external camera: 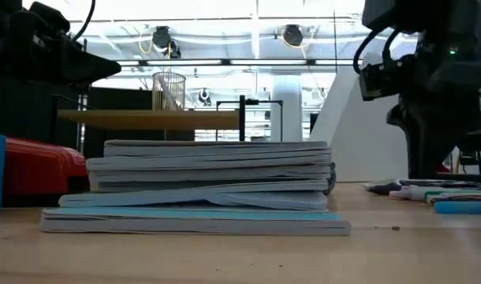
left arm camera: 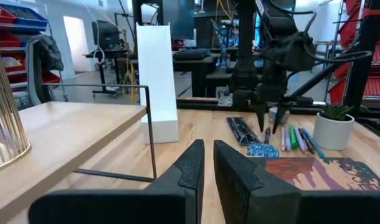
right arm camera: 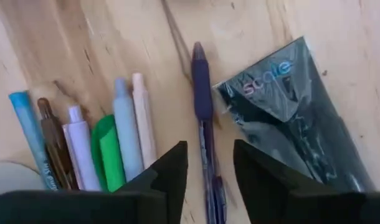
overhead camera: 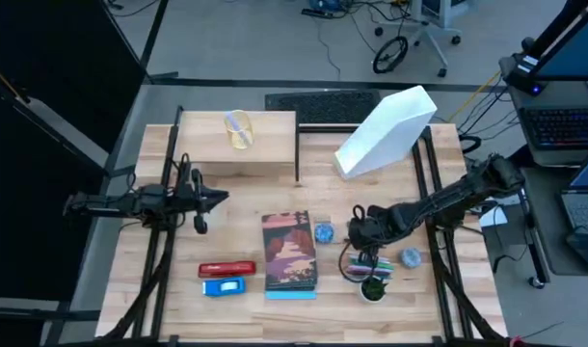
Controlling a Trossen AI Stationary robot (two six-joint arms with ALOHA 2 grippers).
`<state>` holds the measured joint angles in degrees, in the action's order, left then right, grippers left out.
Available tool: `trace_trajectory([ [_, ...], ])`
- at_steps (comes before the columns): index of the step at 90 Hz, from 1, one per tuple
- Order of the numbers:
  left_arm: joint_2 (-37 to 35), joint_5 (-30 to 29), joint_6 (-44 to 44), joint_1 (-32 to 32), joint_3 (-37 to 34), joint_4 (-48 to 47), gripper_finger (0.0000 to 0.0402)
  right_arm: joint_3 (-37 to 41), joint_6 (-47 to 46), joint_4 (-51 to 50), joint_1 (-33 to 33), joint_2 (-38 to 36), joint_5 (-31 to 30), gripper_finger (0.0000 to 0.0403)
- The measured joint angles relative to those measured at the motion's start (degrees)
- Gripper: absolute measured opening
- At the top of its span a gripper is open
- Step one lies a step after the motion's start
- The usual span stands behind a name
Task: Stock shelves
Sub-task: Put the purple pen into the gold pen holder on the shelf
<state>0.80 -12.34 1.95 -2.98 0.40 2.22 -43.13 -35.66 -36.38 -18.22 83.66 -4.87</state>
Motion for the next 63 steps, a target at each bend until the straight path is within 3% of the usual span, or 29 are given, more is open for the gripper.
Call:
trace_trajectory([
  [23,0.0,0.0,0.0,0.0,0.0,0.0,0.0022,3.2,1.3,7.4,0.0,0.0,-0.1,0.0079],
  [63,0.0,0.0,0.0,0.0,0.0,0.0,0.0022,7.8,1.7,10.8,0.2,0.2,-1.5,0.005],
])
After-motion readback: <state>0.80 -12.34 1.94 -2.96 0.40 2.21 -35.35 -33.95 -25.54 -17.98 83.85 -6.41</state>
